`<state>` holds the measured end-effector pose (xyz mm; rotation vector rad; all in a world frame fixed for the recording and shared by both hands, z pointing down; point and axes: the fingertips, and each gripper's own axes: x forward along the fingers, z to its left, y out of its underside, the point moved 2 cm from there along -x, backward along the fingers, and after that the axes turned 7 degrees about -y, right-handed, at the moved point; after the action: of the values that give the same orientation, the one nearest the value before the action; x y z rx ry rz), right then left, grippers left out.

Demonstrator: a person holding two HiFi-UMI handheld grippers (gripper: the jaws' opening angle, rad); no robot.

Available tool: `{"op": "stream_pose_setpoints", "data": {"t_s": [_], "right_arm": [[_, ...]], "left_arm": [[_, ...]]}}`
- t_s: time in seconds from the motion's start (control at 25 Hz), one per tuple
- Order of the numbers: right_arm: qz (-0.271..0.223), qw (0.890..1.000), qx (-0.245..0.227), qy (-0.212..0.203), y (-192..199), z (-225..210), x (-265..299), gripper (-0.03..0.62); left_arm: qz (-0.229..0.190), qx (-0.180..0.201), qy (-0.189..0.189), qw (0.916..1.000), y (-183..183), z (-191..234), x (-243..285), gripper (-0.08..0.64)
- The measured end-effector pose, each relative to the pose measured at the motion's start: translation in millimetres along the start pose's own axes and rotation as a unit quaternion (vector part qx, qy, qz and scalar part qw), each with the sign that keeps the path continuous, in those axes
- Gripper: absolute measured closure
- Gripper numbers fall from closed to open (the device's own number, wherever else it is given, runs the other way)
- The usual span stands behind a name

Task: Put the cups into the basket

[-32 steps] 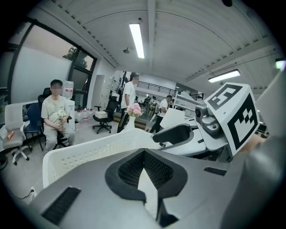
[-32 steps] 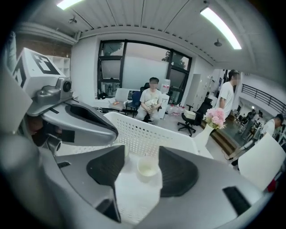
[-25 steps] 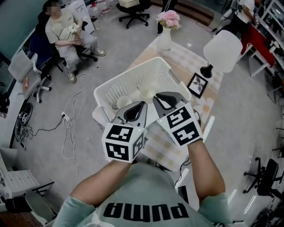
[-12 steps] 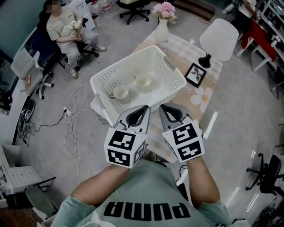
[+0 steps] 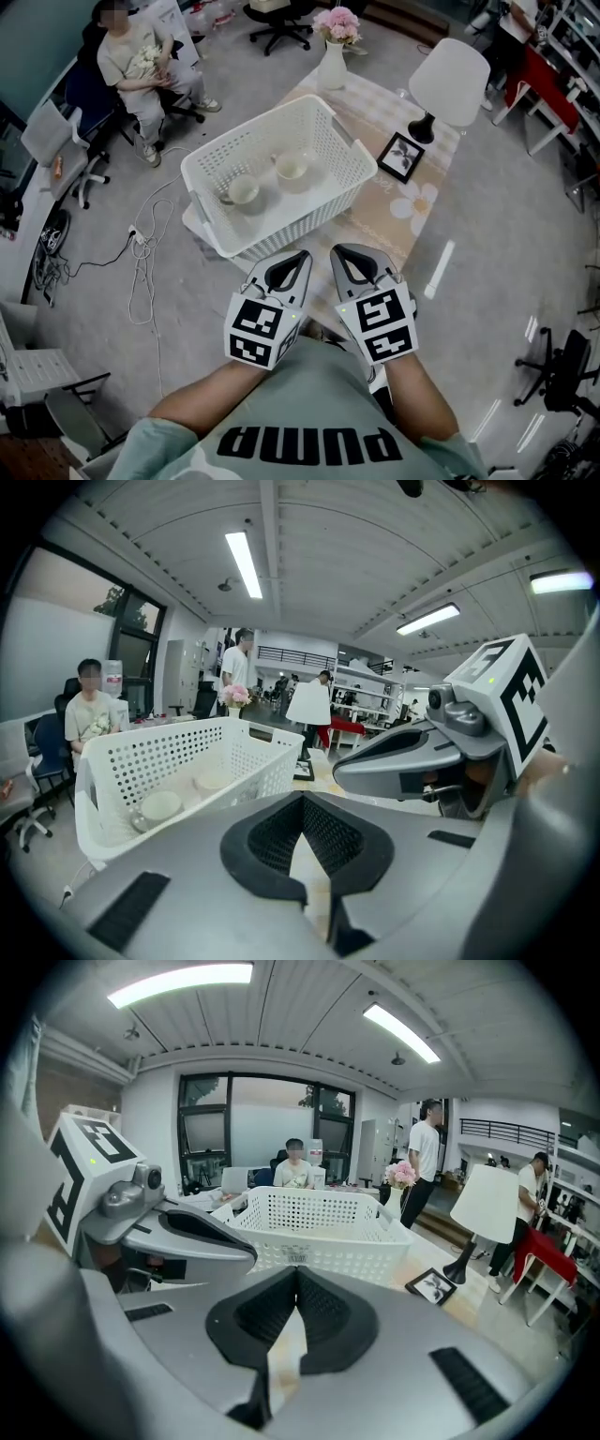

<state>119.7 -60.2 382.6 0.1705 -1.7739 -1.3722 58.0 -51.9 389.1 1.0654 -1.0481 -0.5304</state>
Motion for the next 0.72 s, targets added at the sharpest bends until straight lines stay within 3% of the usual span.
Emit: {"op": "stream_pose_setpoints", "data": {"t_s": [0.32,0.72], "right_arm": [[-0.002,1.000,0.000,0.000,21,22,-5,0.577],[0.021,1.000,0.005,-0.003,50,42,3,0.577]], "left_arm": [[0.018,0.012,-0.011,0.9997,30,1,-12,0.555],[0.029,-0.006,-0.024,0.9993,57,11,-23,0.555]]}}
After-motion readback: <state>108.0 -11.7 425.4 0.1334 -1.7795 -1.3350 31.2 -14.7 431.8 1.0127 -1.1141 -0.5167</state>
